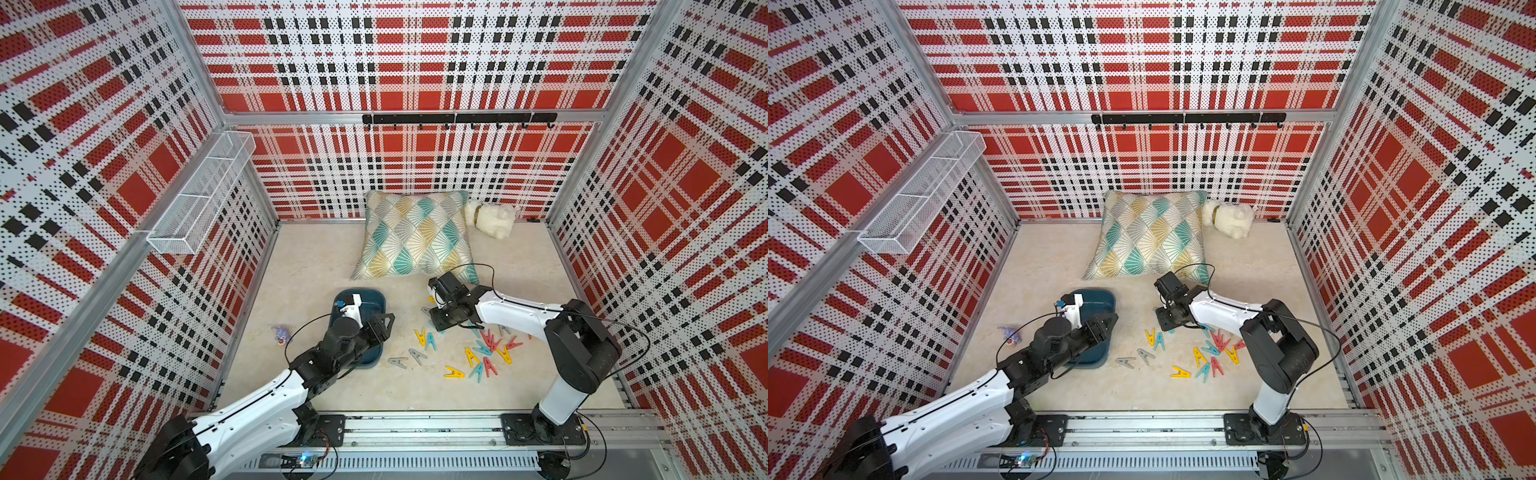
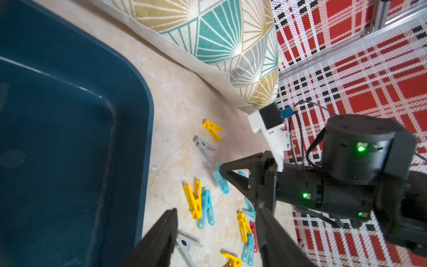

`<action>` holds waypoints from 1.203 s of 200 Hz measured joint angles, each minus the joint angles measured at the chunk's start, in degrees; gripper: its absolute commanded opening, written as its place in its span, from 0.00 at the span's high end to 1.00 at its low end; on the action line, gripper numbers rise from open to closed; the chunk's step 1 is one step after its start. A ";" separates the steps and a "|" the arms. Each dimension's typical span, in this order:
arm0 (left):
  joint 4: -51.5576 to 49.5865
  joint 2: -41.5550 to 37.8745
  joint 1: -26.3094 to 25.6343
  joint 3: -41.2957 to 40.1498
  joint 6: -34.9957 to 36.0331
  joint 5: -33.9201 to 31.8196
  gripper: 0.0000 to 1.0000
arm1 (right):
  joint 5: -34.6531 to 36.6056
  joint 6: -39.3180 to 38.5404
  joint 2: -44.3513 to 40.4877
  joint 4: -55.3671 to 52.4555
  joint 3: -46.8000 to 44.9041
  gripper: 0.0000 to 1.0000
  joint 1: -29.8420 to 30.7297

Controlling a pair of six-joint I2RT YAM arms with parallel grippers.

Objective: Put the clothespins into the storage box
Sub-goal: Pick up the clothespin from the center of the board.

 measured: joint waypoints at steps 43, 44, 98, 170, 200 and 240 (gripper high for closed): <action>4.33 1.86 0.00 0.74 0.72 3.63 0.37 | -4.59 2.62 -4.26 -1.90 5.46 0.90 0.04; 4.42 1.92 0.00 0.74 0.72 3.67 0.37 | -4.70 2.67 -4.31 -1.90 5.55 0.90 0.04; 8.00 7.08 -0.94 4.17 1.84 7.37 0.38 | -9.38 6.97 -5.09 -3.02 10.58 0.91 1.09; 9.18 8.20 -1.27 4.20 2.12 7.96 0.38 | -17.77 14.64 -5.09 -0.35 11.50 0.91 3.39; 7.21 7.96 -1.88 4.70 3.56 6.75 0.38 | -20.39 17.40 -5.11 1.27 11.50 0.90 3.67; 1.66 8.00 -4.33 8.22 6.49 2.71 0.46 | -20.74 19.63 -5.16 1.99 11.50 0.89 3.78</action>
